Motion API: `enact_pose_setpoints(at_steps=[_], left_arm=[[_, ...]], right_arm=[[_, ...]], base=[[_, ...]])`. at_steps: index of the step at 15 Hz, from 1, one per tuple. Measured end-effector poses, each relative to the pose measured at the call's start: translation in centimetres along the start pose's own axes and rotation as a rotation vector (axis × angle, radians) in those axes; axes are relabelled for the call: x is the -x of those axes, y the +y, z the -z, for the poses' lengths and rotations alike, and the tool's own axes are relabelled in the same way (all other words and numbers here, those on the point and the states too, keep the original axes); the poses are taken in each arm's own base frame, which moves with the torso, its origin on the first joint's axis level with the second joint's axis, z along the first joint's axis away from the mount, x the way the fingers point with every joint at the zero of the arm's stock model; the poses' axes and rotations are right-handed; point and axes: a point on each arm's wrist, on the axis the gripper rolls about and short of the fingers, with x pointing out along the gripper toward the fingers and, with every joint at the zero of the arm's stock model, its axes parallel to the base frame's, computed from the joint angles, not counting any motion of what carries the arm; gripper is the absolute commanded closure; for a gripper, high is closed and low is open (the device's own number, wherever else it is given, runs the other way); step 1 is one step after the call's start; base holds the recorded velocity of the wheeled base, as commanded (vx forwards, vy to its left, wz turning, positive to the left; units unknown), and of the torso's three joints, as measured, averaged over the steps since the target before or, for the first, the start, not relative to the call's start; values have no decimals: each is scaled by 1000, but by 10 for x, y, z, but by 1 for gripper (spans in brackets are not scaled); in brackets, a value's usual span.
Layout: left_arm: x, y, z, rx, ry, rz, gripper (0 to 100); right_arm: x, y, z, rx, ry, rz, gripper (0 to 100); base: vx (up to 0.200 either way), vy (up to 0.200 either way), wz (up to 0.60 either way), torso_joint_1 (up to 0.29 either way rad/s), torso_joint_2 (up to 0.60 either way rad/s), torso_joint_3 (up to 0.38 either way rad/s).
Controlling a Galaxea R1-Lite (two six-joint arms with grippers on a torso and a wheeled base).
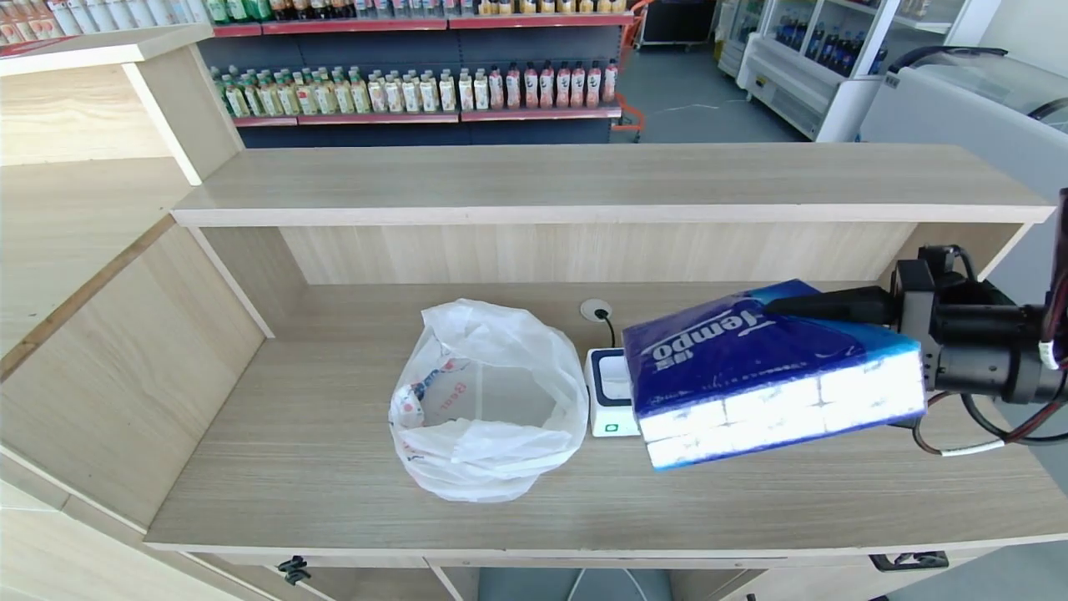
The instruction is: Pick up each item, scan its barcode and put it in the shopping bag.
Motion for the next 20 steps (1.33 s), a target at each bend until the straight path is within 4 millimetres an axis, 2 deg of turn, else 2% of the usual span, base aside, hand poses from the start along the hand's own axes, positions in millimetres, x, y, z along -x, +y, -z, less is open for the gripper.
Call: enact_pose_setpoints(at_steps=[4, 7, 13, 17, 20], left_arm=[[0, 0, 0, 0, 0, 0, 0], [0, 0, 0, 0, -1, 0, 0], [0, 0, 0, 0, -1, 0, 0], [0, 0, 0, 0, -1, -1, 0], [0, 0, 0, 0, 0, 0, 0]], right_arm=[[17, -17, -29, -79, 99, -48, 100], [19, -35, -47, -145, 122, -45, 100], [-2, -64, -74, -241, 115, 14, 100], [-19, -71, -85, -261, 137, 28, 100], [-28, -73, -86, -288, 162, 37, 100]], base=[[0, 0, 0, 0, 0, 0], [0, 0, 0, 0, 0, 0], [0, 0, 0, 0, 0, 0], [0, 0, 0, 0, 0, 0], [0, 0, 0, 0, 0, 0]])
